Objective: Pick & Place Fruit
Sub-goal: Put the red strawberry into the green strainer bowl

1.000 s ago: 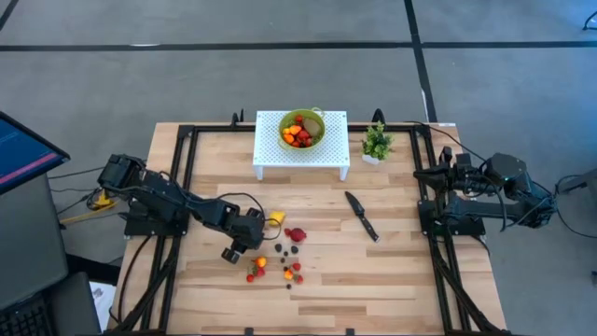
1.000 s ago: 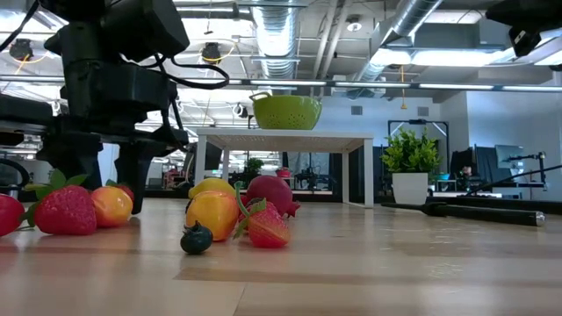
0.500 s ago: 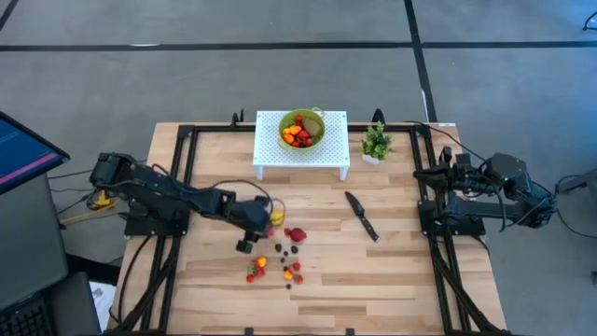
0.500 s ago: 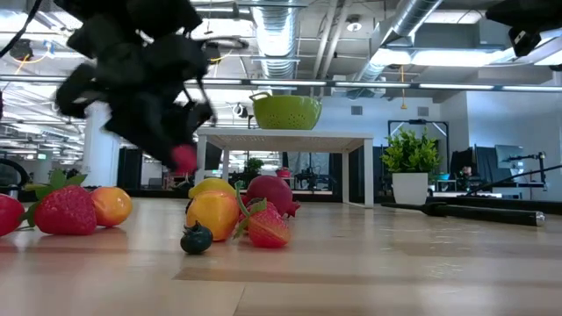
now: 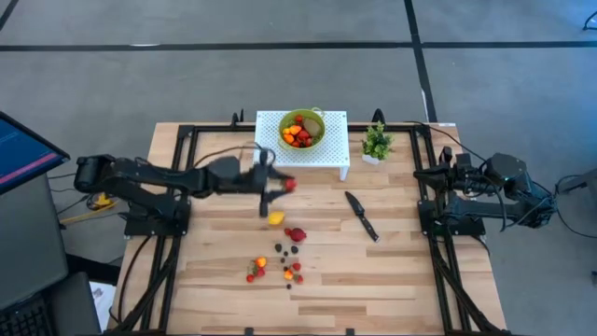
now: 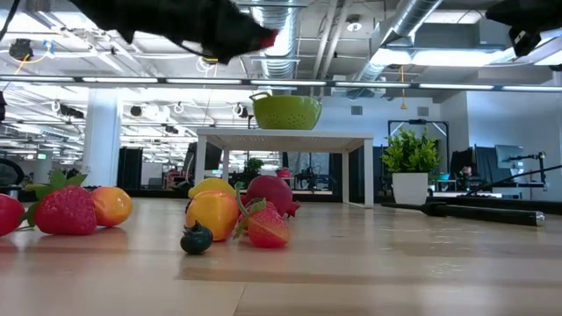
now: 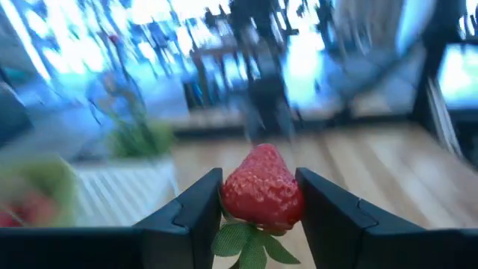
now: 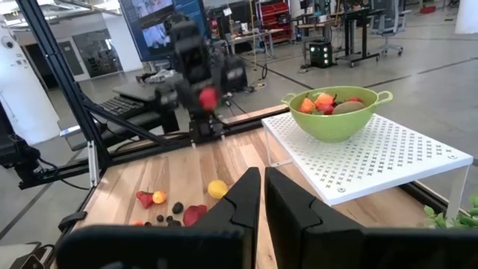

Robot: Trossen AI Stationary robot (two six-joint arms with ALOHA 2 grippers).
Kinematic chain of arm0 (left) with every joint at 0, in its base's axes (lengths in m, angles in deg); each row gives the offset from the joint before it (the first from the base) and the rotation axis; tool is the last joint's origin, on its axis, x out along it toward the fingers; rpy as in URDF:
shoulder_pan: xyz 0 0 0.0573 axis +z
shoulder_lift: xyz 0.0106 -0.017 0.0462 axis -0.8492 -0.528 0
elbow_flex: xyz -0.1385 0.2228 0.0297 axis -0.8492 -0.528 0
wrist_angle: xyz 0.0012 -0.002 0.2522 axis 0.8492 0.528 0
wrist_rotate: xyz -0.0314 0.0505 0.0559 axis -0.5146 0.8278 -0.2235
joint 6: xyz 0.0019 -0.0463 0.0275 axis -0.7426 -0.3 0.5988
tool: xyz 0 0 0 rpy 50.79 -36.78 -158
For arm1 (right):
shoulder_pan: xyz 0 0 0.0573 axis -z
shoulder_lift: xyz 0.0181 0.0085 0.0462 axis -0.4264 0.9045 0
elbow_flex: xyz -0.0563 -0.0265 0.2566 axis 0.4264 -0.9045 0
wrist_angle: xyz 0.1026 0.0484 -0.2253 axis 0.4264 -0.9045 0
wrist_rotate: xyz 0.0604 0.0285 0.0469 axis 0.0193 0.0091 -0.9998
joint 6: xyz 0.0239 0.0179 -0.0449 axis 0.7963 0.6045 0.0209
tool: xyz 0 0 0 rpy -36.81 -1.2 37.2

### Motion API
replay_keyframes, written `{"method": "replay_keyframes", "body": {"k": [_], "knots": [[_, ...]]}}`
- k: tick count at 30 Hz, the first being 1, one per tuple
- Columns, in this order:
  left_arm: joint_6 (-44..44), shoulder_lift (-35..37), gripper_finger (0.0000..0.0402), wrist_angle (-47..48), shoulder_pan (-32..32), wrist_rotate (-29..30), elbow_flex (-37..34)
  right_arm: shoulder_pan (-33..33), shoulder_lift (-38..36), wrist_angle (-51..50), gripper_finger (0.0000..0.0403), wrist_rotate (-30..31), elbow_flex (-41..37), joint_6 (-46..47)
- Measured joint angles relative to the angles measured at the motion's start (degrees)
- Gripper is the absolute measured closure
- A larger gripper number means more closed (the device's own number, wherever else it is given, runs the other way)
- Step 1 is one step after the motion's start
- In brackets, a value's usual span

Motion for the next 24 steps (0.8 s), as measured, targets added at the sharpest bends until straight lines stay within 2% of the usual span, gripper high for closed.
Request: {"method": "replay_keyframes", "body": {"k": [4,14,24], "knots": [[-1.6,-0.1,0.0251,-5.0,3.3,1.2,1.4,0.0,0.0,0.0,0.0386,0.0,0.0,0.0],[-1.6,-0.8,0.0248,-5.4,12.3,6.5,6.7,0.0,0.0,0.0,0.0386,0.0,0.0,0.0],[-0.5,-11.0,0.0248,-3.0,22.5,6.6,15.3,0.0,0.0,0.0,0.0386,0.0,0.0,0.0]]}}
